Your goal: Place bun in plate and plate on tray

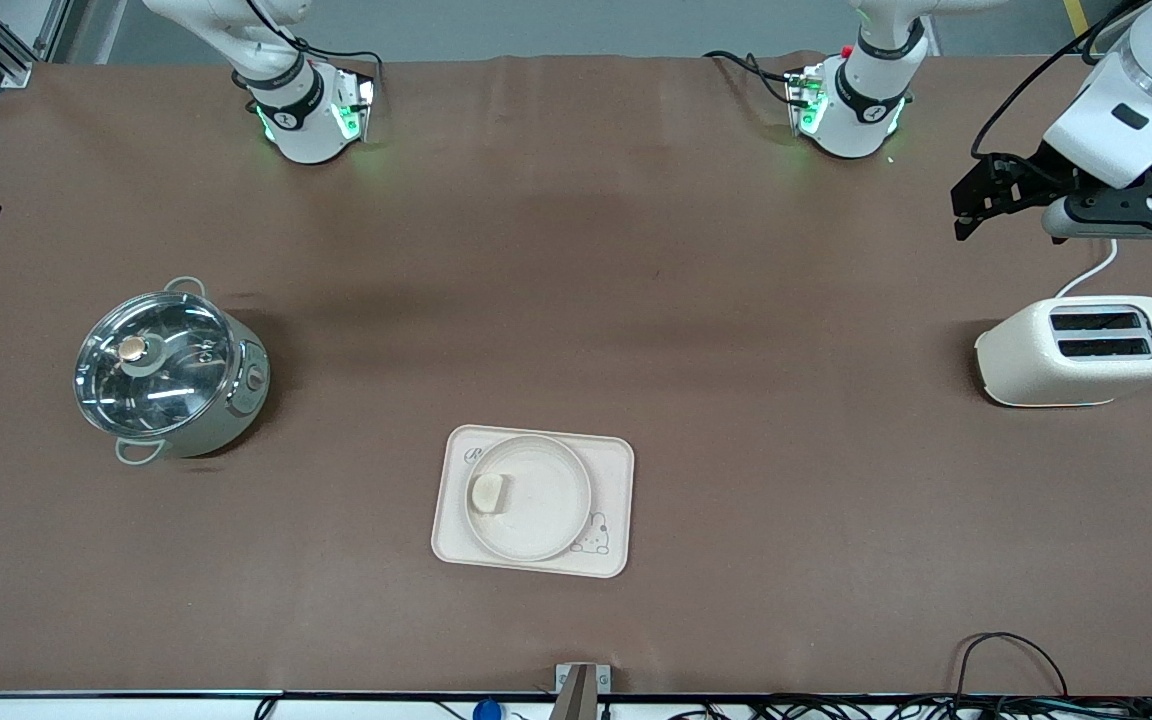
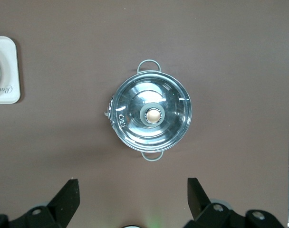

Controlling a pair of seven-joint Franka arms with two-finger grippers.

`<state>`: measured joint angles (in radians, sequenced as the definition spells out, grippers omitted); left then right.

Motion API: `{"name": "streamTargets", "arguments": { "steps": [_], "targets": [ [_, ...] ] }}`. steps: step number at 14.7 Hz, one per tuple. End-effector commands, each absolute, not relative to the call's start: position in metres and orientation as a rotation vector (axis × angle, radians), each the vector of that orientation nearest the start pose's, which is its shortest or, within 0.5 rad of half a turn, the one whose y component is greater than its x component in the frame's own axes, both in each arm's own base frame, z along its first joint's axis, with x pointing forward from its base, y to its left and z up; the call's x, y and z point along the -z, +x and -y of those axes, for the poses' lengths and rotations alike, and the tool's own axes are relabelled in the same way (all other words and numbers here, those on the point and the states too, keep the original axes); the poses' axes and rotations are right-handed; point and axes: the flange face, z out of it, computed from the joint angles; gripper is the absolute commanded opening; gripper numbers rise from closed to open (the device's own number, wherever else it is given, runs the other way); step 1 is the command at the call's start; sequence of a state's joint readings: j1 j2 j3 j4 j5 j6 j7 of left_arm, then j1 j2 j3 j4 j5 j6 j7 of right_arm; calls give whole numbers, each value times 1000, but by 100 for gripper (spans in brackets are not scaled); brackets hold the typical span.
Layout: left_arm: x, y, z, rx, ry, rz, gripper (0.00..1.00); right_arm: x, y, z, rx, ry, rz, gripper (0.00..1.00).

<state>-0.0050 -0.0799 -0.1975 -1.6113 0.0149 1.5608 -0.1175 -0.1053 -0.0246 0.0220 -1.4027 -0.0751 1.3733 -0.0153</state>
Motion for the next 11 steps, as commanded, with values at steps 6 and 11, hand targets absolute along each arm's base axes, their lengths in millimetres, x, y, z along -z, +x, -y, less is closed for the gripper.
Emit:
{"name": "streamTargets", "arguments": {
  "steps": [6,11],
  "targets": [
    [-650,517,103,-18,-3156,-109,100,-703,510,37,11,-3197,-73,100],
    [-649,517,103,-20,-3155,-121,100,-702,508,39,-18,-3186,-93,100]
  ]
}}
